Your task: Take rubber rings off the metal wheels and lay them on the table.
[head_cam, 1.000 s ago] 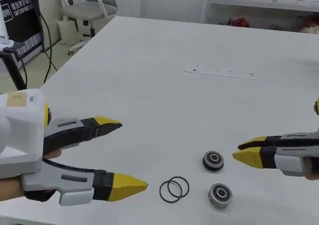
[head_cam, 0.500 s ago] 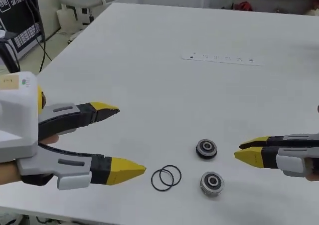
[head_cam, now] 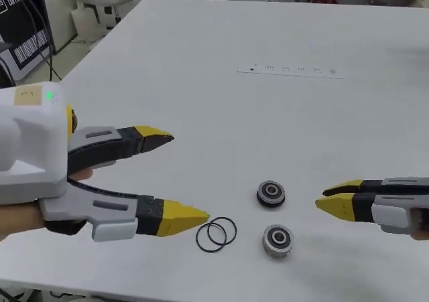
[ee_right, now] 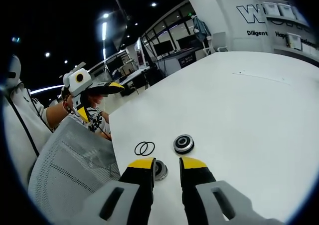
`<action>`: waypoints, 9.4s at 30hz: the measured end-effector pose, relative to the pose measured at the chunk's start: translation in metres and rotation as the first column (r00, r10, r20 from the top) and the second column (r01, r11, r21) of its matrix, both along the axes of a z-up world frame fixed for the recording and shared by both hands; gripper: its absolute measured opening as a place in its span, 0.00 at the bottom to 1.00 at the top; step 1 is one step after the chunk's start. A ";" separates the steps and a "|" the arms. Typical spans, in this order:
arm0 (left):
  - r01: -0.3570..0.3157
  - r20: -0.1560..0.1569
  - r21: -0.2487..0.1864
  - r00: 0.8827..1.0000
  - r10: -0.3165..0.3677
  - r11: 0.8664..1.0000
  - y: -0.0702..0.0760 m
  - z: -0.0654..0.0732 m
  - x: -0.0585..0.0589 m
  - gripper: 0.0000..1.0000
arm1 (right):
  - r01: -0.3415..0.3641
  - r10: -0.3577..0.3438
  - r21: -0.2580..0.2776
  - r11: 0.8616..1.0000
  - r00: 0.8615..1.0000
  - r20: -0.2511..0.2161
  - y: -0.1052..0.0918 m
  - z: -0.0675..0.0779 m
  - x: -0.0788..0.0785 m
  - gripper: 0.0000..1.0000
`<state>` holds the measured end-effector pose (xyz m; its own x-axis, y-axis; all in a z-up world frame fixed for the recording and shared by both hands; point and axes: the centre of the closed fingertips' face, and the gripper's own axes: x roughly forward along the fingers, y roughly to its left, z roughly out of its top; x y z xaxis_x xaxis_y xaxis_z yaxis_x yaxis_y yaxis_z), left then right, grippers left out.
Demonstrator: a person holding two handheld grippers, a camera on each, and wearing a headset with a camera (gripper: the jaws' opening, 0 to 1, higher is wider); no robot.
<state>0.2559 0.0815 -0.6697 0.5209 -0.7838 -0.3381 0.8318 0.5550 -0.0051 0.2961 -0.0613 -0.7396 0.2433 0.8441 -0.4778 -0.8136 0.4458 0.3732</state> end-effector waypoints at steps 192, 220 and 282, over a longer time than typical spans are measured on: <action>0.181 -0.051 0.132 0.983 -0.175 0.975 -0.058 -0.067 0.049 0.31 | 0.014 -0.015 -0.020 1.000 1.000 -0.023 0.039 -0.022 0.025 0.00; 0.050 -0.045 0.126 0.998 -0.044 0.991 0.028 -0.058 -0.020 0.56 | -0.077 0.077 -0.008 0.997 0.997 0.008 0.088 0.003 -0.007 0.00; 0.082 -0.050 0.090 0.996 -0.078 0.993 0.088 -0.073 -0.034 0.75 | -0.006 -0.016 -0.238 0.971 0.996 -0.088 0.118 -0.062 -0.021 0.02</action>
